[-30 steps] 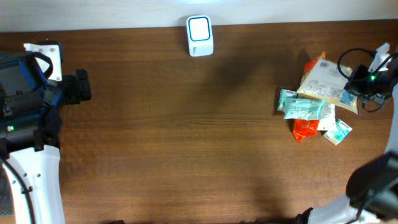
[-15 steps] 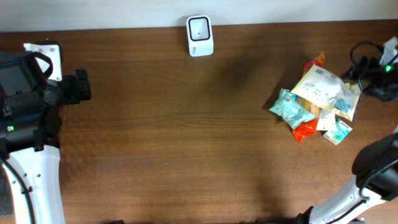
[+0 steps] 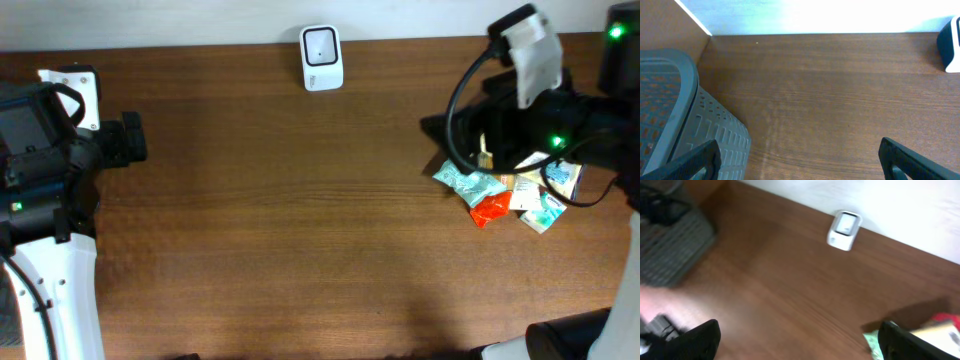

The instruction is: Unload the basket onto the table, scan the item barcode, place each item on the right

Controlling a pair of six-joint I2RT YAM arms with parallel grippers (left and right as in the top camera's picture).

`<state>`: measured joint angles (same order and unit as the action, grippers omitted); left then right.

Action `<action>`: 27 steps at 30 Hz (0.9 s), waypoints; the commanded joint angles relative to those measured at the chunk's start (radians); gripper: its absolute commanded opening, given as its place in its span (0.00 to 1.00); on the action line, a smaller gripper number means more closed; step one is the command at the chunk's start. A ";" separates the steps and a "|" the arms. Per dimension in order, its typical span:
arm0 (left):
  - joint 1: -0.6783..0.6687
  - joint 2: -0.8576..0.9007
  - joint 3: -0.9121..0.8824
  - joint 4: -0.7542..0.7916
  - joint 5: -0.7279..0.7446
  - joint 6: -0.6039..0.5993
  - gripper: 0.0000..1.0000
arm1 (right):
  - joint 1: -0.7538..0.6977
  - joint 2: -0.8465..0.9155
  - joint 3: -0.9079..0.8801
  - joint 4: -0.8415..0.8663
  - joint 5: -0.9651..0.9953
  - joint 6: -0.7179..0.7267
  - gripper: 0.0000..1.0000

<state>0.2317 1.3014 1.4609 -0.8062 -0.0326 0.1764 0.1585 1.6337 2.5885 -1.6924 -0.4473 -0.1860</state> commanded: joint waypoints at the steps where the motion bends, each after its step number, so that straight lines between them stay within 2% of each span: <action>1: 0.005 0.000 0.009 0.002 0.011 0.013 0.99 | 0.045 0.006 0.012 -0.006 0.003 0.008 0.99; 7: 0.005 0.000 0.009 0.002 0.011 0.013 0.99 | 0.044 0.008 0.011 -0.005 0.042 0.008 0.99; 10: 0.005 0.000 0.009 0.002 0.011 0.013 0.99 | 0.044 0.017 -0.005 0.031 0.211 0.008 0.99; 13: 0.005 0.000 0.009 0.002 0.011 0.013 0.99 | 0.022 -0.010 -0.056 0.111 0.239 0.008 0.99; 15: 0.005 0.000 0.009 0.002 0.011 0.013 0.99 | -0.017 -0.095 -0.219 0.255 0.238 0.008 0.99; 20: 0.005 0.000 0.009 0.002 0.011 0.013 0.99 | -0.106 -0.383 -0.782 0.583 0.238 0.008 0.99; 26: 0.005 0.000 0.009 0.002 0.011 0.013 0.99 | -0.186 -0.860 -1.566 1.202 0.234 0.008 0.99; 27: 0.005 0.000 0.009 0.002 0.011 0.013 0.99 | -0.193 -0.910 -1.646 1.263 0.229 0.008 0.99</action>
<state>0.2317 1.3014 1.4609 -0.8093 -0.0319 0.1761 -0.0078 0.8574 1.1461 -0.5343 -0.2134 -0.1833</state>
